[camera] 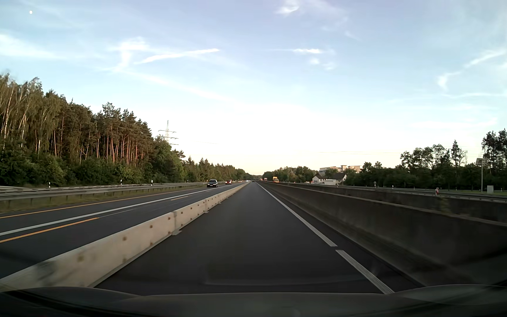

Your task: Follow the waypoints while adhering to traffic rules and regulations

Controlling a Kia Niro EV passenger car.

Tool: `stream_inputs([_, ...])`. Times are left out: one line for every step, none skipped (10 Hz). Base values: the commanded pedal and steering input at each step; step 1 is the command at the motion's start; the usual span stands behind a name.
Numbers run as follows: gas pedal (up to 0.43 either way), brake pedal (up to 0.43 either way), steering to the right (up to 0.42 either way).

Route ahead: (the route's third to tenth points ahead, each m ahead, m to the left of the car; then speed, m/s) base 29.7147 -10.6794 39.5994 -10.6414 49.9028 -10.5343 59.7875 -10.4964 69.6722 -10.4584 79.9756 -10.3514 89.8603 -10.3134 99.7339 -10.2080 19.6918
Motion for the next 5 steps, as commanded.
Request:
stream_inputs([0.079, 0.000, -0.002])
stream_inputs([0.079, 0.000, -0.001])
stream_inputs([0.079, 0.000, -0.002])
stream_inputs([0.079, 0.000, -0.002])
stream_inputs([0.079, 0.000, -0.001])
